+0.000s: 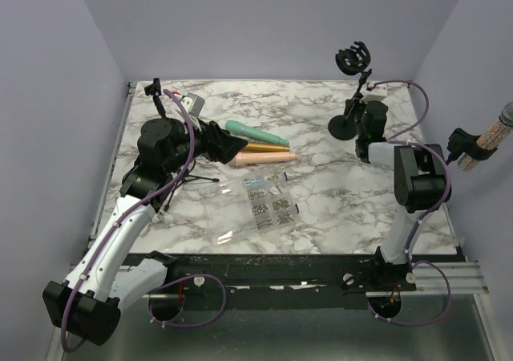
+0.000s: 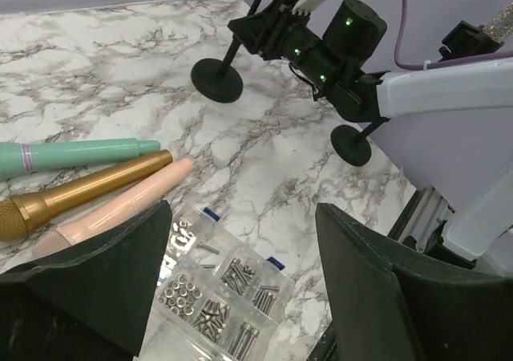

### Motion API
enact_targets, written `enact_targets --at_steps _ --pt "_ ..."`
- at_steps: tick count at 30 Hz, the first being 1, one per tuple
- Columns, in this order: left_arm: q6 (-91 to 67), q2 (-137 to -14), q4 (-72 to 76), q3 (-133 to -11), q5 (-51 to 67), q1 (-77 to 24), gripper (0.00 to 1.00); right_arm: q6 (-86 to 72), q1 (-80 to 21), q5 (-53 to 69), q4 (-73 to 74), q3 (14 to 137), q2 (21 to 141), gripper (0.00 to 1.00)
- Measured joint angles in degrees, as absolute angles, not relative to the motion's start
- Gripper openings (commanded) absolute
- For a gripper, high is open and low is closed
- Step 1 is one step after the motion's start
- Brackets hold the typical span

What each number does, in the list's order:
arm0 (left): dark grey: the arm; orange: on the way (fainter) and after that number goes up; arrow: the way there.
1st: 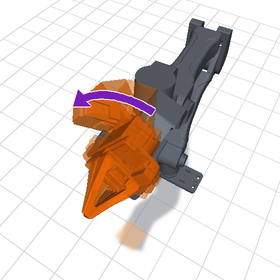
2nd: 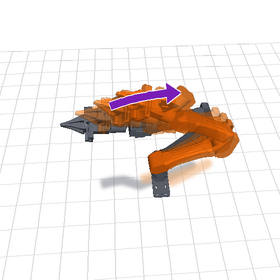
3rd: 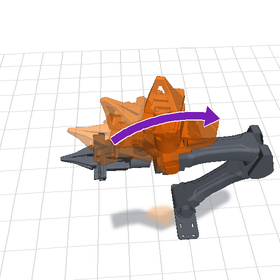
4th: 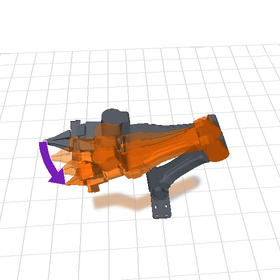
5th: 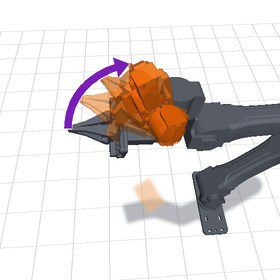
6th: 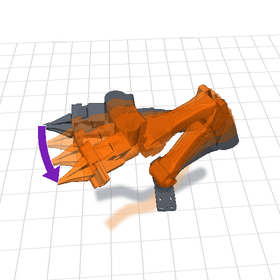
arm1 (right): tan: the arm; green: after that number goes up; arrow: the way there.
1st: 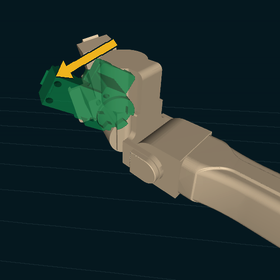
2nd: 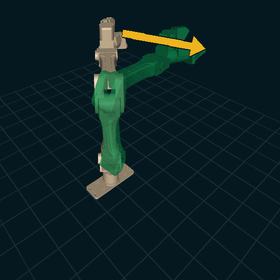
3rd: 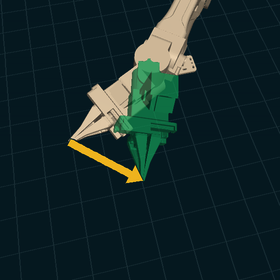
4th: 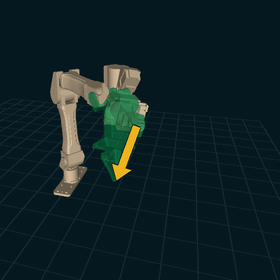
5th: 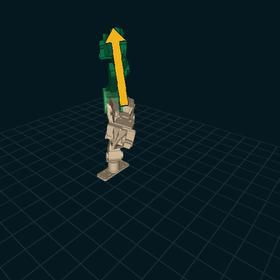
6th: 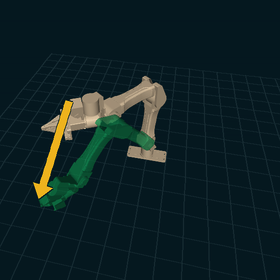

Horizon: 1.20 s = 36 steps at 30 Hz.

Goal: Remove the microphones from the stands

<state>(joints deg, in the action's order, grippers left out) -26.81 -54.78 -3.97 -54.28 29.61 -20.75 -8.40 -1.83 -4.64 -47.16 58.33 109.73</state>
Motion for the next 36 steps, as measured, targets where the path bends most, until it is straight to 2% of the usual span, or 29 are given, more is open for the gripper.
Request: enact_targets --at_steps 13,19,25,33,36 --pt "-26.6 -55.5 -4.0 -54.3 29.6 -20.8 0.75 -8.9 -11.8 -3.6 -51.0 59.9 112.7 0.04" --pt "-26.4 -55.6 -4.0 -54.3 29.6 -20.8 0.75 -7.3 -12.6 -3.6 -51.2 60.8 113.4 0.09" --pt "-26.4 -55.6 -4.0 -54.3 29.6 -20.8 0.75 -4.8 -13.6 -2.8 -51.7 58.6 112.0 0.31" --pt "-26.3 -55.6 -4.0 -53.9 29.6 -20.8 0.75 -5.1 -13.9 -2.2 -49.6 54.0 108.3 0.67" --pt "-26.0 -55.6 -4.0 -53.8 29.6 -20.8 0.75 -6.3 -13.9 -2.5 -46.4 53.3 106.5 0.76"
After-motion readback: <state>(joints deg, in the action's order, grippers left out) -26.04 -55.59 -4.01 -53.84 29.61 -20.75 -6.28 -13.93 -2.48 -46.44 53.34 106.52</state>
